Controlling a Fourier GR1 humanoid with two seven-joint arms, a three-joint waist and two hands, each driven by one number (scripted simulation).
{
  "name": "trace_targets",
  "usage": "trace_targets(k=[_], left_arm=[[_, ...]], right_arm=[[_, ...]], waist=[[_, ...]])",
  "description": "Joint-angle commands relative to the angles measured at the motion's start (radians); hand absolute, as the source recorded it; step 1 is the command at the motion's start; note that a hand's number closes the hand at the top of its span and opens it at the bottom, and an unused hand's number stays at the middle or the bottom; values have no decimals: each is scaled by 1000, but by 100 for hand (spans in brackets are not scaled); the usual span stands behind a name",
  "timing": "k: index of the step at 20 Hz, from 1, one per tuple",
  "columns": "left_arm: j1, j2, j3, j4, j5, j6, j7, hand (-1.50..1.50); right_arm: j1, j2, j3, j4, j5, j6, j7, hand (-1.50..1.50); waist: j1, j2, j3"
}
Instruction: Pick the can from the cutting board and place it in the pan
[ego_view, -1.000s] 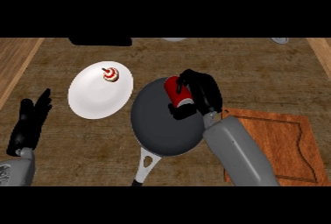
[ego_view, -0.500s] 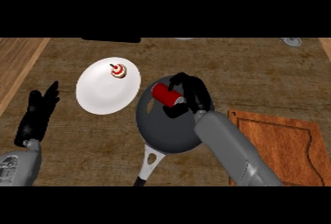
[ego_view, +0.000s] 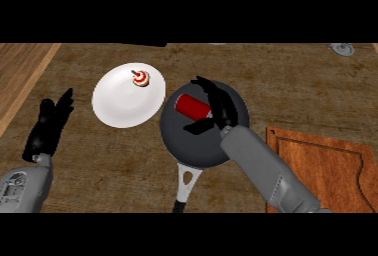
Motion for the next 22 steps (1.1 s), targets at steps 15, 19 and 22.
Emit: trace_targets(k=[15,19,22], left_arm=[[91,45,71,-37,21,-1,4,0],[141,17,58,-81,17,10,12,0],[141,0,58,-58,9,30,-13,0]], right_arm=[[-92,-31,-137,41,-344,-152,-219,-150],[40,-134,-160,-89,-358,-91,-220,-150],[146,-264,-195,-184,-393,23,-272,-150]], waist=[[-93,-28,-2],[-114,-35,-3],[-126,-36,-2]])
